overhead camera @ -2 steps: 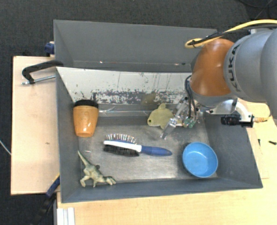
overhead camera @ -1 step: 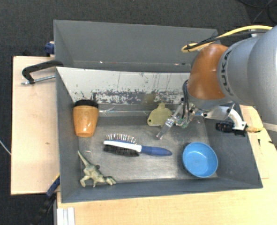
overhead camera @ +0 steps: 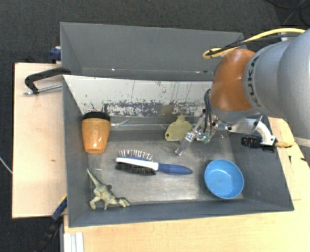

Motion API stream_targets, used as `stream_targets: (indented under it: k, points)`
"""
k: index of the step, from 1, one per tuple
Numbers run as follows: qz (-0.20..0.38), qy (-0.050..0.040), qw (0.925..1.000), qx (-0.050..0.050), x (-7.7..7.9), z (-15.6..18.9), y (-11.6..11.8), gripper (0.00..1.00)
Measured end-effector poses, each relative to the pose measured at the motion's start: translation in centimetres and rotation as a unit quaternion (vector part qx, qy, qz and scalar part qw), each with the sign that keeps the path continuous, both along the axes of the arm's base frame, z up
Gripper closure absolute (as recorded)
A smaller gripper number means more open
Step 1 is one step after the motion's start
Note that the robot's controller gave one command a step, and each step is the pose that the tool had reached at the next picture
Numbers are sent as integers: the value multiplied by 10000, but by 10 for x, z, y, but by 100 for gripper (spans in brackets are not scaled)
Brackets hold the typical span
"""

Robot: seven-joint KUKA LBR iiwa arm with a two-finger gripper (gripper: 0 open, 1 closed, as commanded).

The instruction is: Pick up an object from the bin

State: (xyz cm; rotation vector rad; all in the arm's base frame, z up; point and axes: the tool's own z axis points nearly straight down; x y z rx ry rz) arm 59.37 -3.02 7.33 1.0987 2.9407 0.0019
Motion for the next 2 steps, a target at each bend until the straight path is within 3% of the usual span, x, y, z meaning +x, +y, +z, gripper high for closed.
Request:
stream_targets:
  k: [1,2]
  points:
    - [2,-10,10000,0,1,1,0,100]
    - [15,-60,10000,-2,4,124,1,100]
